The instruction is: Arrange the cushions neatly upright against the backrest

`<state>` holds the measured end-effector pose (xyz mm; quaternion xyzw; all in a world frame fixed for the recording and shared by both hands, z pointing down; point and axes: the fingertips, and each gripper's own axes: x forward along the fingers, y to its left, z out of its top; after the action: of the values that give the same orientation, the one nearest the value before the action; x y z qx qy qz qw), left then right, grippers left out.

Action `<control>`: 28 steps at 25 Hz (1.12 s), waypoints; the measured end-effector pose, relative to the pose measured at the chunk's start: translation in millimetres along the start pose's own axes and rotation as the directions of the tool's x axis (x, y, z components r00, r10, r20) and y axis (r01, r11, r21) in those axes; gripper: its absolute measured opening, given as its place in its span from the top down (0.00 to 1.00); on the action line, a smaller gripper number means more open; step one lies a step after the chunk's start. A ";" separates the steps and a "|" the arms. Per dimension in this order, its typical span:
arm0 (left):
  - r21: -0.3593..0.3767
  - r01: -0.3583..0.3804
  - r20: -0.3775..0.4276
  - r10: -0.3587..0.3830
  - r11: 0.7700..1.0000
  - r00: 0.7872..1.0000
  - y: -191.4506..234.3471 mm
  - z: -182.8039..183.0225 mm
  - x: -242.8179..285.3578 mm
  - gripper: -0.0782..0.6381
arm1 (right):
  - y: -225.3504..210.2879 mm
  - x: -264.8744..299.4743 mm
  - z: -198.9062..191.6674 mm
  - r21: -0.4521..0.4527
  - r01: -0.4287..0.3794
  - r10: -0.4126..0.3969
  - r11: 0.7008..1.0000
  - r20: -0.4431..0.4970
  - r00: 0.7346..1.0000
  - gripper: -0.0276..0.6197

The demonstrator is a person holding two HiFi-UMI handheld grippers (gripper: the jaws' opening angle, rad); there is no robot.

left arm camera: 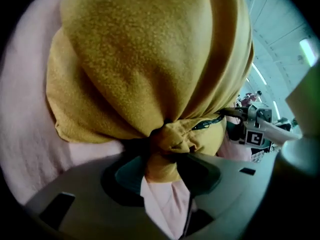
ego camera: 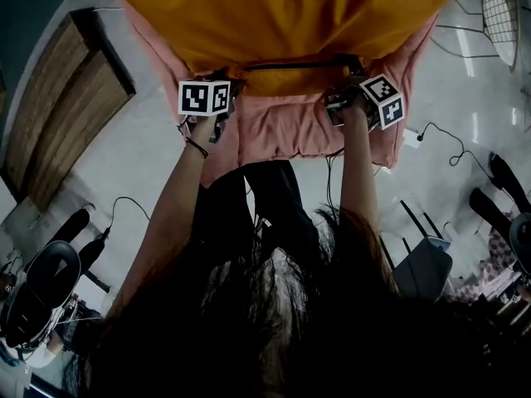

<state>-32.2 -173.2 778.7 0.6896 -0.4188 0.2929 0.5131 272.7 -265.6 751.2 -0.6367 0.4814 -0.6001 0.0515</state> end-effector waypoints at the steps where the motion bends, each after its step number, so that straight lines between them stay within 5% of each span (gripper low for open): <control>1: -0.010 0.024 -0.004 -0.024 1.000 1.000 -1.0 0.2 -1.7 0.61 | 2.9 -3.4 0.8 -0.029 -0.008 0.008 1.000 -0.004 1.000 0.68; 8: 0.009 0.071 -0.038 -0.071 0.997 0.997 -13.8 -5.4 -18.5 0.61 | 25.3 -36.6 1.2 -0.134 -0.086 0.085 0.987 -0.011 0.996 0.59; 16: -0.007 0.206 0.065 -0.205 0.978 0.976 -60.7 -25.8 -67.7 0.61 | 62.2 -99.6 -27.2 -0.337 -0.164 0.160 0.927 -0.040 0.986 0.59; 20: 0.081 0.251 0.119 -0.259 0.965 0.958 -83.6 -19.0 -103.8 0.61 | 88.8 -138.2 -53.5 -0.452 -0.198 0.190 0.870 -0.065 0.980 0.59; 28: 0.291 0.336 0.199 -0.400 0.896 0.895 -114.4 11.1 -197.1 0.61 | 167.6 -198.5 -111.5 -0.575 -0.270 0.271 0.772 -0.086 0.959 0.65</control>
<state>-26.2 -115.1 558.1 0.8473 -0.3015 0.1492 0.4110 126.0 -163.5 532.1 -0.5465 0.7278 -0.4101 -0.0590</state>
